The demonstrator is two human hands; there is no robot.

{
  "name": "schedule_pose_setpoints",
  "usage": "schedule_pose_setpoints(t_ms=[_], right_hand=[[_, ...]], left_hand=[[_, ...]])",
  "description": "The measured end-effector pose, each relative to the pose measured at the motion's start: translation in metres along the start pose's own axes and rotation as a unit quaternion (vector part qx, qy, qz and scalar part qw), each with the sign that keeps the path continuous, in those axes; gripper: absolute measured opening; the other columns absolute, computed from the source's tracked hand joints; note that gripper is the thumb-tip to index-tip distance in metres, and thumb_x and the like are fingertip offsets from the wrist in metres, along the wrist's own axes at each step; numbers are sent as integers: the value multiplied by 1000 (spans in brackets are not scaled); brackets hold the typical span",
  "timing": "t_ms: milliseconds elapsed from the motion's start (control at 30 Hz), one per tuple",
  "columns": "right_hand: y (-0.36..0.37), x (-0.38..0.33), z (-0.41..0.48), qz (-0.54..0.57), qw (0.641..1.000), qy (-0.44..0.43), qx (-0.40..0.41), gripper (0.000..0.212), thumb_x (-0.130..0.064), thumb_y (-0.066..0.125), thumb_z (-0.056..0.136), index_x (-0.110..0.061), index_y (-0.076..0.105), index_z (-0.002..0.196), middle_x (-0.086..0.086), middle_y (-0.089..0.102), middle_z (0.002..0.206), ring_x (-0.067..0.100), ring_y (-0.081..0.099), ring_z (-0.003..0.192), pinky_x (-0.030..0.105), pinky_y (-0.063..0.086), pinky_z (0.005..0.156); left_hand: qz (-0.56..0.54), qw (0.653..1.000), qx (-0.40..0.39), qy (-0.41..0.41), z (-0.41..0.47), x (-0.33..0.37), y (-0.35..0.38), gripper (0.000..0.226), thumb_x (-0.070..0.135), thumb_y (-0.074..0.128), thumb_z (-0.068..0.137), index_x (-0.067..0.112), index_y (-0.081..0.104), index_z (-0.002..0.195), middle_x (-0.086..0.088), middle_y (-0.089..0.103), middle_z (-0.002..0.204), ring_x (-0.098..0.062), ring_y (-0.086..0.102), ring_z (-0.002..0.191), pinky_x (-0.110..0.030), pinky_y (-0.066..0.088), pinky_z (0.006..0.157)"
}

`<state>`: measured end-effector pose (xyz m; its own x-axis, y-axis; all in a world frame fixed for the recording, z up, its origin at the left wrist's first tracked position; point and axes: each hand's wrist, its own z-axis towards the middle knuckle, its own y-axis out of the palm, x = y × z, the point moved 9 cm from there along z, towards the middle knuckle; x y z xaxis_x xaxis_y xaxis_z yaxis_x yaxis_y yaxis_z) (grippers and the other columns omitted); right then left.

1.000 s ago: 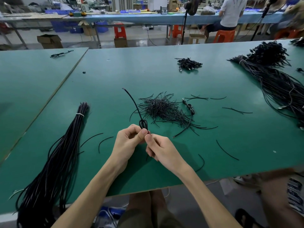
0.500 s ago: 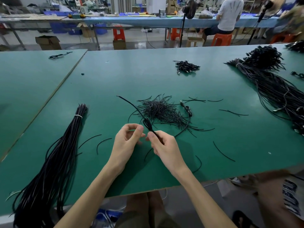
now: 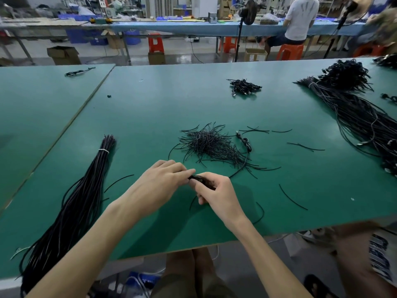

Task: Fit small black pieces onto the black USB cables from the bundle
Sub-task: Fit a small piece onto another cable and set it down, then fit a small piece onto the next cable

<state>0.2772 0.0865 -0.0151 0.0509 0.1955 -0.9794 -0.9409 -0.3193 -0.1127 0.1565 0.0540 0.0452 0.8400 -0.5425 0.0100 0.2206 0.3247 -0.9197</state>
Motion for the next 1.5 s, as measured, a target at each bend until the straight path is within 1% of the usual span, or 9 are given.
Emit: schedule_pose_setpoints(t_ms=[167,300,433,600,800,1100,1233,1367,1500], right_hand=[[-12,2,-2,108,993,14,50,14,-24,74,95,-15,74,106,8,76,82,18,64,59,23,49,57],[-21,7,-1,171,981,31,89,30,-25,74,96,-8,59,116,12,78,92,18,66,65,24,49,57],[-26,9,-1,183,976,26,112,17,-19,64,102,-7,61,113,12,77,89,21,69,67,25,48,56],[-29,11,-1,189,973,25,127,12,-15,58,105,-7,58,114,7,72,80,23,68,64,25,45,54],[-26,11,0,190,974,28,117,24,-21,55,107,-11,50,128,7,76,90,23,70,65,24,45,54],[-8,9,1,85,995,39,47,10,-12,54,107,-6,61,111,6,73,79,18,65,63,24,46,57],[3,7,2,47,998,39,13,17,-21,56,107,-5,62,106,10,70,78,22,63,61,24,48,62],[2,6,3,7,999,31,7,13,-6,48,106,-1,60,101,4,67,72,16,60,57,17,44,58],[-1,3,4,-43,999,22,14,28,-2,48,101,-21,53,82,-12,59,58,1,53,49,13,38,52]], left_hand=[[-116,988,2,-105,8,-21,-8,18,31,69,97,27,75,114,13,67,101,-11,53,98,-33,43,91],[-247,941,16,-231,8,-45,-3,17,28,78,90,32,77,106,15,65,94,-4,52,76,-16,41,72],[-262,934,-48,-237,7,-40,14,15,34,75,93,32,78,107,15,67,93,-1,58,79,-12,38,69],[-351,897,-99,-252,10,-34,24,26,42,65,97,19,78,92,3,68,73,-7,52,66,-29,45,66],[-537,782,-99,-300,11,-31,29,20,24,73,95,6,78,91,-5,71,74,-14,60,63,-23,51,59],[-688,616,-10,-384,85,-32,41,14,15,72,95,2,72,91,-3,68,69,-14,66,58,-20,57,56],[-653,641,-10,-403,129,-20,63,21,14,75,94,-5,71,101,-9,73,72,-16,70,58,-22,58,54],[-604,669,-5,-433,158,-13,89,25,13,75,94,-6,69,109,-19,75,94,-22,72,62,-31,63,57],[-579,694,-11,-428,169,-9,109,20,9,69,98,-9,68,107,-25,73,100,-25,73,66,-32,64,58]])
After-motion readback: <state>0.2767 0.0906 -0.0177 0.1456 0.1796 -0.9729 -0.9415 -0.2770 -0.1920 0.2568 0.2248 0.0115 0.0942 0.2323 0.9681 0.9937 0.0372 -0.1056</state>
